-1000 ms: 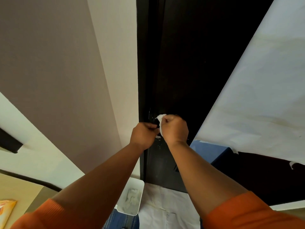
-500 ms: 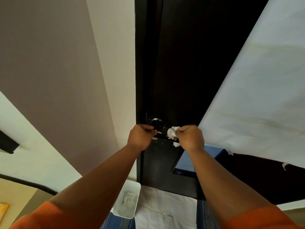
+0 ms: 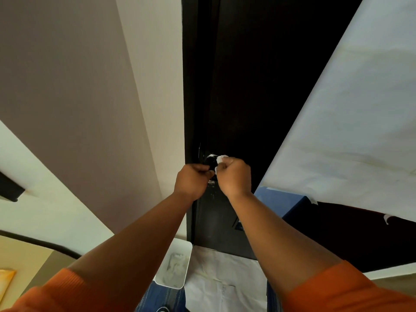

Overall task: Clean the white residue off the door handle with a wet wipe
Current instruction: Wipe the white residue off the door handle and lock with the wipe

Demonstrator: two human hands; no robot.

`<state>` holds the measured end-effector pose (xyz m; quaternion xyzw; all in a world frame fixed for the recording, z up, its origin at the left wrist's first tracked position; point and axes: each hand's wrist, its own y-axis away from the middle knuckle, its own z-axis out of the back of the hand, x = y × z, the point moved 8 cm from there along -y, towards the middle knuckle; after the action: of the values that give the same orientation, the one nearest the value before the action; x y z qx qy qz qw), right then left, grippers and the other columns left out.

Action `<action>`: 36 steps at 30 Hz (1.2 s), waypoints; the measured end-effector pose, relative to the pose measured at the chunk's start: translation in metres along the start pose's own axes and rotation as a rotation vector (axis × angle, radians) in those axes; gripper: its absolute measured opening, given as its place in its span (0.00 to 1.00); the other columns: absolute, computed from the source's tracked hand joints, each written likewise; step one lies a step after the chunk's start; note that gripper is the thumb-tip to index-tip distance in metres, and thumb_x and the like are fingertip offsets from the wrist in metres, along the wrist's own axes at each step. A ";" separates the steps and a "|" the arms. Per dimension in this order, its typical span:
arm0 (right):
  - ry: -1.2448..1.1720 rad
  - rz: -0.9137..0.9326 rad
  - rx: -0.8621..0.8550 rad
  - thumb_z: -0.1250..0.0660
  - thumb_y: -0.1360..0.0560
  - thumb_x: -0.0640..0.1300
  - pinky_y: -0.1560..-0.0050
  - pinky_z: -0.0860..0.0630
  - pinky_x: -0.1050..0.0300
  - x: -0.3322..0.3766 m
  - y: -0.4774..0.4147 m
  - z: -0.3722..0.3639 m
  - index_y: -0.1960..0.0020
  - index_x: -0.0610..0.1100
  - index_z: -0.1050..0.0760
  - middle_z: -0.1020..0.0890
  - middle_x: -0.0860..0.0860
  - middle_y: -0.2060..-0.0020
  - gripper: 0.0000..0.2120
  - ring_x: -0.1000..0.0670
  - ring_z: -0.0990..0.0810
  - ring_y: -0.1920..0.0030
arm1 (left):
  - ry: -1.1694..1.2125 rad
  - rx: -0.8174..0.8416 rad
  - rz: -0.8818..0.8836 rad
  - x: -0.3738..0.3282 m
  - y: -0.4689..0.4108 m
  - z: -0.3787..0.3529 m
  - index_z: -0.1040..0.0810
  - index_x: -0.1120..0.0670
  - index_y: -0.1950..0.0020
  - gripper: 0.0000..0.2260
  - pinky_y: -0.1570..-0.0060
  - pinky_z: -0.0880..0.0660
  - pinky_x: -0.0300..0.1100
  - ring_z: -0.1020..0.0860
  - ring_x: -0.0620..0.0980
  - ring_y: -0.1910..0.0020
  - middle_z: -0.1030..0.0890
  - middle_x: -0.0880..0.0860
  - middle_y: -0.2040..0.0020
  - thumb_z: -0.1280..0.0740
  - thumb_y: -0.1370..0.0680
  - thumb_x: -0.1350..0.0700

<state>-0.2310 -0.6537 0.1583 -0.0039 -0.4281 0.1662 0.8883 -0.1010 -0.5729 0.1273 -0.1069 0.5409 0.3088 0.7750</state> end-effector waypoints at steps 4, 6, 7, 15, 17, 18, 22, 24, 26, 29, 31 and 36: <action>0.156 0.224 0.020 0.35 0.19 0.41 0.39 0.21 0.53 0.018 0.004 -0.010 0.34 0.41 0.21 0.21 0.44 0.37 0.15 0.43 0.20 0.39 | -0.049 0.009 -0.037 -0.003 0.001 0.000 0.14 0.50 0.39 0.11 0.44 0.22 0.39 0.17 0.47 0.46 0.13 0.49 0.45 0.30 0.20 0.53; 0.213 0.284 0.042 0.35 0.19 0.42 0.37 0.21 0.48 0.025 0.002 -0.013 0.33 0.43 0.22 0.24 0.45 0.35 0.15 0.42 0.22 0.36 | -0.066 0.018 -0.051 -0.006 0.003 0.000 0.14 0.49 0.40 0.10 0.50 0.23 0.35 0.17 0.45 0.50 0.13 0.49 0.48 0.32 0.19 0.54; 0.232 0.294 0.042 0.35 0.19 0.42 0.38 0.20 0.48 0.025 0.000 -0.012 0.34 0.43 0.21 0.23 0.45 0.35 0.14 0.42 0.22 0.36 | -0.065 0.020 -0.047 -0.006 0.004 0.000 0.14 0.49 0.40 0.10 0.48 0.22 0.36 0.17 0.45 0.49 0.13 0.49 0.47 0.31 0.19 0.54; 0.087 0.076 -0.030 0.33 0.19 0.49 0.62 0.23 0.61 -0.007 -0.009 0.004 0.54 0.43 0.14 0.15 0.46 0.63 0.13 0.47 0.15 0.61 | -0.059 0.031 -0.007 -0.003 0.006 0.001 0.18 0.52 0.34 0.15 0.32 0.26 0.44 0.20 0.51 0.36 0.17 0.51 0.36 0.29 0.20 0.52; 0.097 0.131 -0.065 0.33 0.19 0.46 0.60 0.24 0.62 0.005 -0.011 0.003 0.52 0.42 0.14 0.15 0.46 0.58 0.11 0.47 0.16 0.57 | -0.055 0.029 -0.009 -0.003 0.006 0.001 0.17 0.51 0.34 0.14 0.33 0.25 0.45 0.19 0.50 0.37 0.16 0.50 0.37 0.29 0.20 0.52; 0.125 0.173 -0.056 0.33 0.19 0.45 0.56 0.25 0.62 0.014 -0.010 -0.002 0.49 0.42 0.15 0.16 0.46 0.53 0.10 0.47 0.17 0.53 | -0.055 0.030 -0.011 -0.003 0.006 0.001 0.16 0.50 0.35 0.14 0.35 0.24 0.45 0.19 0.49 0.39 0.15 0.49 0.39 0.29 0.20 0.52; 0.227 0.298 0.072 0.35 0.19 0.41 0.45 0.24 0.65 0.033 -0.003 -0.022 0.35 0.44 0.24 0.26 0.48 0.39 0.13 0.45 0.25 0.36 | -0.064 0.074 -0.046 -0.003 0.005 0.000 0.15 0.47 0.38 0.13 0.43 0.20 0.45 0.16 0.49 0.47 0.13 0.49 0.47 0.33 0.20 0.57; 0.419 0.397 0.130 0.32 0.21 0.38 0.36 0.24 0.51 0.030 0.005 -0.026 0.27 0.43 0.29 0.29 0.44 0.31 0.23 0.41 0.30 0.31 | -0.038 0.079 -0.027 0.001 0.004 0.001 0.16 0.48 0.36 0.13 0.39 0.20 0.51 0.16 0.53 0.44 0.13 0.53 0.45 0.32 0.20 0.55; 0.465 0.426 0.086 0.32 0.22 0.38 0.34 0.24 0.47 0.020 0.009 -0.018 0.25 0.42 0.31 0.28 0.44 0.29 0.25 0.40 0.30 0.30 | -0.011 0.086 0.000 0.004 0.005 0.000 0.17 0.50 0.34 0.15 0.35 0.23 0.54 0.17 0.56 0.41 0.14 0.55 0.42 0.30 0.20 0.53; 0.457 0.389 0.034 0.32 0.21 0.40 0.37 0.22 0.47 0.016 0.008 -0.009 0.28 0.40 0.28 0.24 0.43 0.33 0.22 0.40 0.27 0.33 | -0.009 0.089 0.000 0.008 0.005 -0.003 0.18 0.49 0.33 0.15 0.34 0.23 0.54 0.17 0.53 0.42 0.15 0.52 0.41 0.30 0.20 0.52; 0.536 0.432 0.049 0.30 0.23 0.41 0.41 0.21 0.46 0.027 0.006 -0.012 0.31 0.41 0.26 0.22 0.43 0.35 0.21 0.40 0.25 0.36 | -0.009 0.098 -0.018 0.008 0.005 -0.004 0.17 0.48 0.34 0.14 0.36 0.21 0.52 0.16 0.51 0.44 0.14 0.51 0.42 0.31 0.20 0.52; 0.806 0.550 0.219 0.27 0.27 0.42 0.43 0.24 0.45 0.057 -0.001 -0.030 0.29 0.46 0.28 0.28 0.45 0.32 0.27 0.41 0.28 0.35 | -0.006 0.130 -0.040 0.003 0.007 0.001 0.15 0.50 0.38 0.12 0.44 0.21 0.43 0.17 0.47 0.51 0.13 0.51 0.49 0.33 0.19 0.57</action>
<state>-0.1747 -0.6338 0.1829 -0.0873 -0.0143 0.4233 0.9017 -0.1039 -0.5659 0.1257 -0.0660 0.5551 0.2575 0.7881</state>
